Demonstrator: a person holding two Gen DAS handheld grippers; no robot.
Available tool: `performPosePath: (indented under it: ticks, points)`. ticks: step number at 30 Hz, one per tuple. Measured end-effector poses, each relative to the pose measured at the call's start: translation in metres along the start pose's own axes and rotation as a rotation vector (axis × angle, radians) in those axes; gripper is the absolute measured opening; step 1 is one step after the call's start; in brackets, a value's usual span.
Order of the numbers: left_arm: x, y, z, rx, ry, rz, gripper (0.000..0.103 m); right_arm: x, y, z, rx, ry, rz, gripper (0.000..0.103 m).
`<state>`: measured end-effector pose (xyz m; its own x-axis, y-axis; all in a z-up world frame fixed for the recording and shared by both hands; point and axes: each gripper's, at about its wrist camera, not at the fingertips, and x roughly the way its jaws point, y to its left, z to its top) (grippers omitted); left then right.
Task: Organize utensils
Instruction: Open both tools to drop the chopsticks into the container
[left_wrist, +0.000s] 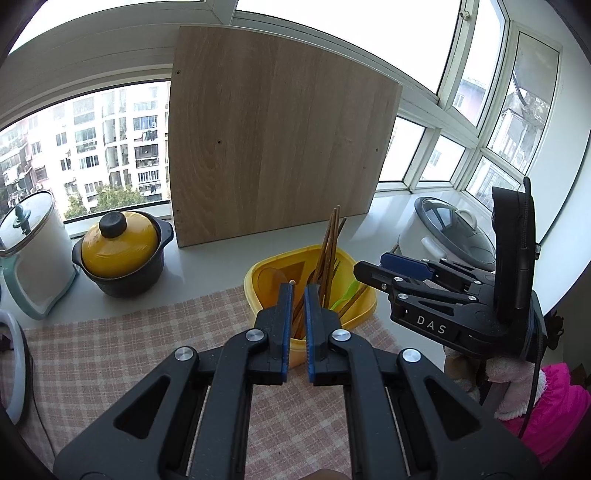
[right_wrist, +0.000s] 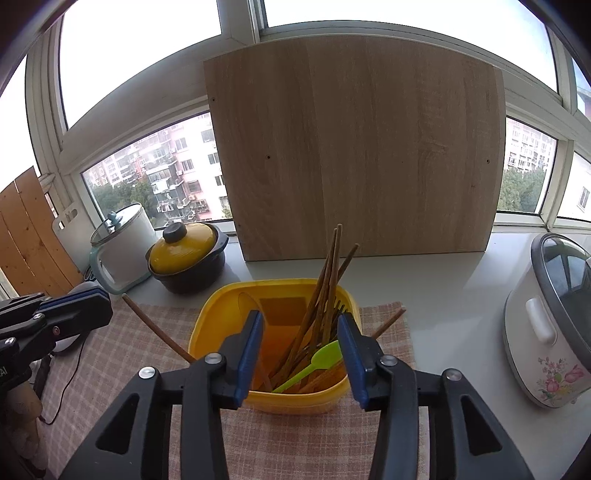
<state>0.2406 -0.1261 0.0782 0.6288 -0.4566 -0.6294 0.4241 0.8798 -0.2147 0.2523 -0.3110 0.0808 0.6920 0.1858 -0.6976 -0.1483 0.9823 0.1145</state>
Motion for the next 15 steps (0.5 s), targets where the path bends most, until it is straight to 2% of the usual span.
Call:
performPosePath:
  ticks: [15]
  points:
    - [-0.048, 0.004, -0.032, 0.023, -0.067, 0.058, 0.004, -0.055, 0.031, -0.028, -0.051, -0.025, -0.023, 0.055]
